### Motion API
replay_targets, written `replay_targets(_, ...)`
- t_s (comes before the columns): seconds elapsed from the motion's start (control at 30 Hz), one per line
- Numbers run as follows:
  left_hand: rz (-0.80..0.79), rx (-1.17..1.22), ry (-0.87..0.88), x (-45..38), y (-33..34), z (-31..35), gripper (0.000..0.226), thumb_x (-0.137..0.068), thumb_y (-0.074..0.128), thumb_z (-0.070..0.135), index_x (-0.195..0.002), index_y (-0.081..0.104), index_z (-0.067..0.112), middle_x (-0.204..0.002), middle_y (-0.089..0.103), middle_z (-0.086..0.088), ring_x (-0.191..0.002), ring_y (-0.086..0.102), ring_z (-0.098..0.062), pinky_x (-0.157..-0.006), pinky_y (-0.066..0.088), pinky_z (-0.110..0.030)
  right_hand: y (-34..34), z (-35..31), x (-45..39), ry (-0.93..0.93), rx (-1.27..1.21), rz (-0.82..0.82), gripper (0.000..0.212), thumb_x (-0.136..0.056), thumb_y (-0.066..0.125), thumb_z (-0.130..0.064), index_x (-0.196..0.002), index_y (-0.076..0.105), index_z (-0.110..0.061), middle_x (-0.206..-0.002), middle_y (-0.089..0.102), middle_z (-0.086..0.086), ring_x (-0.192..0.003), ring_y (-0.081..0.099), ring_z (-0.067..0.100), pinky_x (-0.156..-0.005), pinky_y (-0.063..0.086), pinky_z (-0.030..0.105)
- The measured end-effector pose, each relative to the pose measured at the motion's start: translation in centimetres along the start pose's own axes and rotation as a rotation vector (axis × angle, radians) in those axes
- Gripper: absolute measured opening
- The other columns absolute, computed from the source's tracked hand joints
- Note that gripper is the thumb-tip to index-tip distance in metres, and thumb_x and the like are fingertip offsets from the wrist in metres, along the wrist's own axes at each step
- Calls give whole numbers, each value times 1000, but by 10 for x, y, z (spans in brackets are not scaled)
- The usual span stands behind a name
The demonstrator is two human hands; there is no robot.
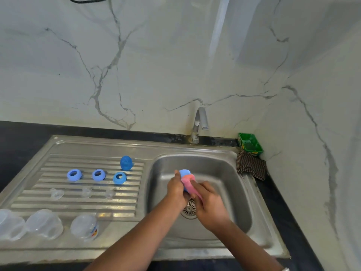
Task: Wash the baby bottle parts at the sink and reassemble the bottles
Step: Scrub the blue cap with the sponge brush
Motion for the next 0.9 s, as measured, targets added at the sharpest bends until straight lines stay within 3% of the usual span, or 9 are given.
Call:
replay_targets(0.1,0,-55,9,1,-5,-5,43,-103,45,46,-113,59,6,-83,65,-11,-67,61,-24,-55,48,-30,-4,5,3,7,-34,49,49,-90,63,-6,-138,60,-19,-105,58,-5,-90,58,5,-78,49,20)
replay_targets(0.27,-66,-15,15,14,2,-19,35,-107,40,32,-89,58,9,-57,65,-5,-41,61,-13,-35,43,-17,-15,8,-21,173,-81,178,45,-90,64,-6,-129,66,-30,-92,58,1,-79,59,9,-70,40,4)
replay_targets(0.4,-195,56,6,17,7,-13,44,-99,51,48,-95,69,9,-76,69,-6,-65,66,-18,-50,56,-24,-13,-1,-23,174,-116,188,39,-91,64,-8,-125,69,-26,-85,55,-4,-80,56,-3,-67,39,9)
replay_targets(0.47,-214,24,21,19,8,-8,45,-96,55,49,-91,71,7,-72,72,-8,-58,69,-19,-48,56,-24,-9,-3,-15,181,-140,200,37,-93,63,-10,-129,66,-20,-90,57,-5,-83,57,-4,-67,40,11)
replay_targets(0.53,-206,39,10,19,8,-6,45,-95,57,49,-85,66,5,-62,69,-8,-50,67,-19,-46,54,-25,-5,-5,-4,142,-148,194,40,-94,63,-9,-132,64,-23,-92,58,-6,-84,57,-2,-68,40,7)
replay_targets(0.6,-182,26,-11,16,4,-4,49,-92,58,54,-80,61,6,-58,63,-7,-47,63,-19,-50,52,-26,-2,-5,7,77,-133,177,37,-93,63,-9,-126,67,-27,-88,56,-9,-78,57,4,-68,42,12)
replay_targets(0.7,-186,-40,-32,14,-1,-6,50,-93,55,56,-84,62,7,-62,66,-7,-49,63,-19,-48,52,-25,-7,4,10,95,-105,149,34,-92,64,-11,-121,69,-26,-88,56,-9,-75,57,8,-67,46,20)
replay_targets(0.77,-210,-24,-46,16,-2,-12,46,-96,53,52,-91,64,7,-68,68,-8,-56,64,-19,-48,53,-25,-11,7,3,115,-98,156,39,-92,63,-11,-129,66,-26,-90,56,-8,-77,58,7,-68,46,16)
replay_targets(0.9,-220,-10,-53,21,-2,-25,46,-104,42,45,-114,62,4,-93,70,-13,-82,66,-26,-67,53,-38,-13,6,-17,187,-106,149,35,-93,61,-17,-125,67,-30,-93,57,-9,-85,60,3,-69,45,12)
Point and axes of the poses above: each hand's wrist, its own x-axis away from the middle knuckle, its own y-axis out of the palm, z = x × y, the point moved 2 cm from there along -x, towards the middle knuckle
